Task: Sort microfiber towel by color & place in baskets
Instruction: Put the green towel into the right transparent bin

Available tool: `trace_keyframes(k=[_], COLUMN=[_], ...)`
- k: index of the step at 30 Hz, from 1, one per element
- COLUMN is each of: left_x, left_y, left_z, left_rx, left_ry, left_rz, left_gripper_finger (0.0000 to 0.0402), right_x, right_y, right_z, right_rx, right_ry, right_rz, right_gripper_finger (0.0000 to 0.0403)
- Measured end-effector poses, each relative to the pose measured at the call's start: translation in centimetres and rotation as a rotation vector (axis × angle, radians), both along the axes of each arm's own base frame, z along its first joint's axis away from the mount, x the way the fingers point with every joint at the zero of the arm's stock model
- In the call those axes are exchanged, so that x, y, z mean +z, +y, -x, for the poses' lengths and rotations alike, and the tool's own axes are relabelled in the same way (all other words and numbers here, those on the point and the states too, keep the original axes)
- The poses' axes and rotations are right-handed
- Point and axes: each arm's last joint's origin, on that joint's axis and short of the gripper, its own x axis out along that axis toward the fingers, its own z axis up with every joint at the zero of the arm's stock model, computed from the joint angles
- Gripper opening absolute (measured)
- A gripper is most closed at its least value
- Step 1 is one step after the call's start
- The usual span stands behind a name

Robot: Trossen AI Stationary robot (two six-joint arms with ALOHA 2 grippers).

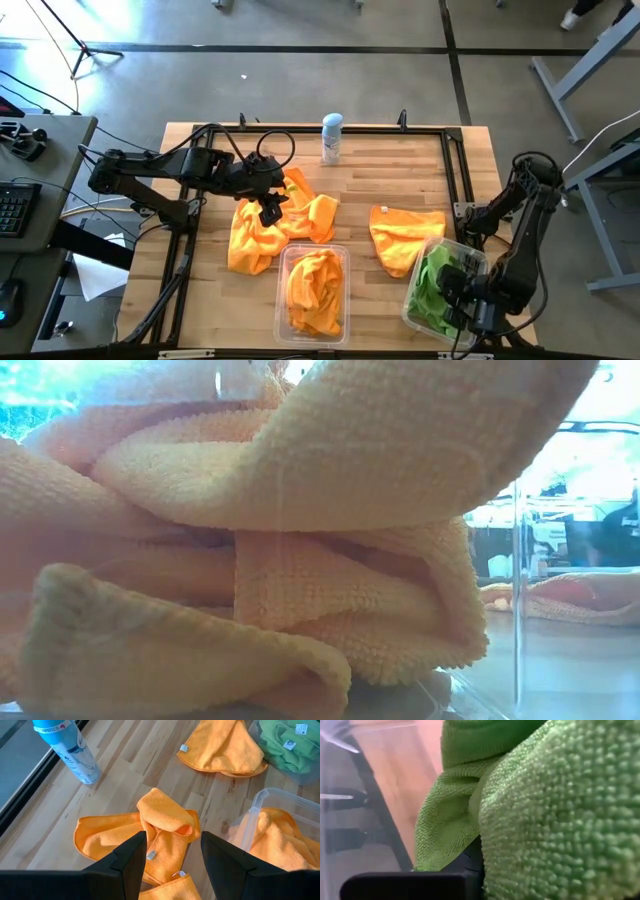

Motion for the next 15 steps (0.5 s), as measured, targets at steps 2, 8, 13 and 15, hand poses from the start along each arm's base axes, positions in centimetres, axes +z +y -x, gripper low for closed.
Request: trace_keyframes(k=[2, 8, 13, 15], left_x=[0.0, 0.0, 0.0, -0.1], left_y=[0.0, 0.0, 0.0, 0.0], left_z=[0.0, 0.0, 0.0, -0.1], left_rx=[0.000, 0.000, 0.000, 0.000], left_ry=[0.000, 0.000, 0.001, 0.004], left_rz=[0.000, 0.000, 0.000, -0.001], left_gripper_finger=[0.0174, 0.0174, 0.0174, 0.0174], right_x=[-0.1, 0.7, 2.6, 3.5], right_y=[0.0, -0.9, -1.3, -1.3], right_z=[0.1, 0.9, 1.0, 1.1], right_rx=[-0.017, -0.074, -0.087, -0.086], right_ry=[0.020, 0.186, 0.163, 0.162], right_rz=[-0.005, -0.020, -0.040, -0.042], right_gripper_finger=[0.0053, 0.0075, 0.0132, 0.0160])
